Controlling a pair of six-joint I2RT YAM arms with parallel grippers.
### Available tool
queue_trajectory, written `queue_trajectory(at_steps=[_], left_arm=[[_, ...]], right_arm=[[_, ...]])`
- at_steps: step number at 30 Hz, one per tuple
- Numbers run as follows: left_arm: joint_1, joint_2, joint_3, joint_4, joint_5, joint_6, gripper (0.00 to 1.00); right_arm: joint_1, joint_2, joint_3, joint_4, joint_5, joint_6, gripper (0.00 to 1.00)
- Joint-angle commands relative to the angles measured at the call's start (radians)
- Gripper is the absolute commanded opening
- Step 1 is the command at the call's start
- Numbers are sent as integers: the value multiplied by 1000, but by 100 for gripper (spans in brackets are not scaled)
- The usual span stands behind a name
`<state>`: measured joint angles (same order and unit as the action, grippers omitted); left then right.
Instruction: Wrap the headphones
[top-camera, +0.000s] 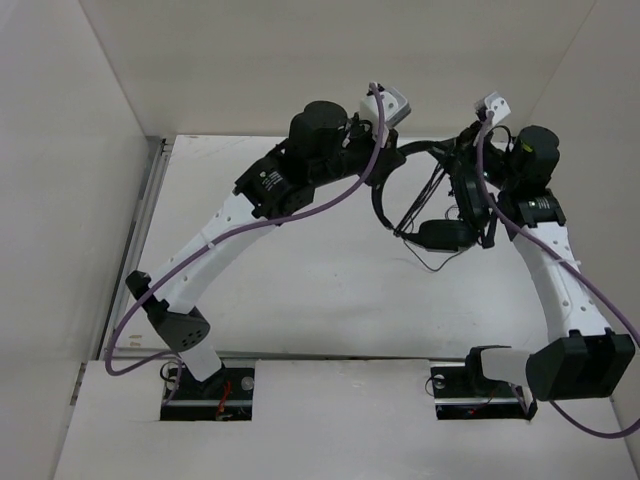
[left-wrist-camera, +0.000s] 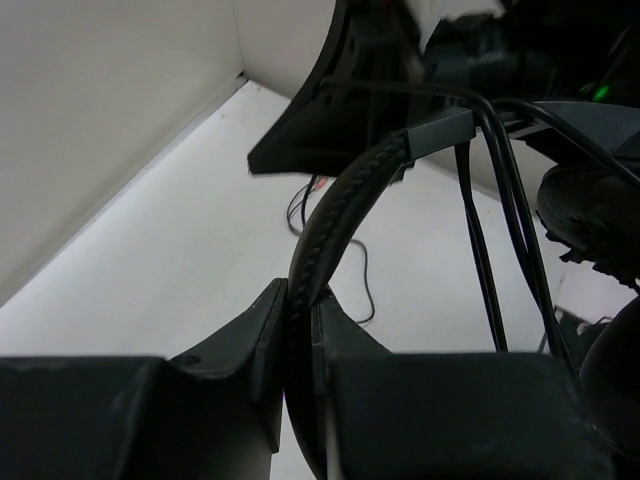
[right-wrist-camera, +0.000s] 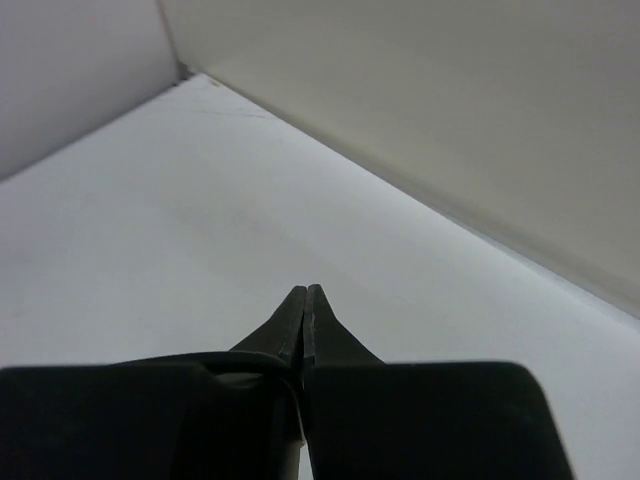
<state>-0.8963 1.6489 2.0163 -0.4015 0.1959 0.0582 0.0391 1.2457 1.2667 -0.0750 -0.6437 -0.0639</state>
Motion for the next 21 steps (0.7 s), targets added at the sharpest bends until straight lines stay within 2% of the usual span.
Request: queue_trajectory(at_steps=[1, 7, 11, 12, 15, 21], left_arm=[[-36, 2, 137, 56, 97, -73, 1], [-45, 71, 298, 70, 99, -113, 1], [-42, 129, 416, 89, 86, -147, 1], [-43, 141, 439, 95, 82, -149, 1], [-36, 179, 511, 122, 45, -153, 1], [7, 221, 575, 179, -76, -146, 1]], right_arm=[[-23, 11, -76, 193, -226, 286, 5], [-25, 14, -229, 628, -373, 733, 18], [-18, 35, -341, 976, -343, 1077, 30], [-15, 37, -360, 1019, -330, 1123, 32], [0, 31, -409, 1035, -303, 1168, 37], [64, -32, -516, 999, -283, 1152, 44]])
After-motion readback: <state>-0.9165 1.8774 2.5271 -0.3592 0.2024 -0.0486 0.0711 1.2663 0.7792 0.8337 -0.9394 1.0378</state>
